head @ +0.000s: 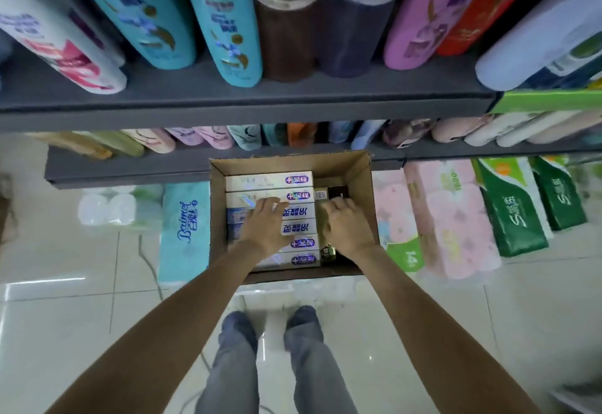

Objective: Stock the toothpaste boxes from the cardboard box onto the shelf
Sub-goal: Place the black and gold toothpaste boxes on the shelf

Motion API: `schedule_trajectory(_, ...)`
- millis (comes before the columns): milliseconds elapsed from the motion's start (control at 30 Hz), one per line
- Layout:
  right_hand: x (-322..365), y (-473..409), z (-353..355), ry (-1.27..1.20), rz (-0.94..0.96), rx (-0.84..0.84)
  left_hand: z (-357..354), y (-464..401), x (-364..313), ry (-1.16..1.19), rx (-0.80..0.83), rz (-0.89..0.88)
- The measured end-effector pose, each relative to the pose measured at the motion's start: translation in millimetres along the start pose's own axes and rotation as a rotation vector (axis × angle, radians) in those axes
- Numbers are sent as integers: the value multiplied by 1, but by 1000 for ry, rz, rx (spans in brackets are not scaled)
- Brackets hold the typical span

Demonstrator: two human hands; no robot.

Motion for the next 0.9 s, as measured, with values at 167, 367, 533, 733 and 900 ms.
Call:
schedule_trajectory(167,-7,-64,-38,37,-45,106,-46,-14,20,-78,61,43)
schedule_trajectory(367,-13,-96,-55,69,-77,243,-61,-14,25,-202,89,39)
schedule_trajectory(533,-2,-63,-34,157,-56,33,-61,-15,24,-186,118,49)
schedule_trajectory(733,-3,-7,-13,147,-25,-106,-55,-15,5,13,-126,47)
schedule_trajectory(900,-13,26,-21,98,-21,-302,-42,-45,-32,476,-207,-186)
Point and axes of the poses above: each hand's wrist, its own y-axis away from the middle knuckle, its own z-axis out of the back of the hand, x = y × z, the point moved 2 cm from there along -y, towards the middle knuckle, and after that the axes turned 12 degrees about -z, right-handed, at the moved point
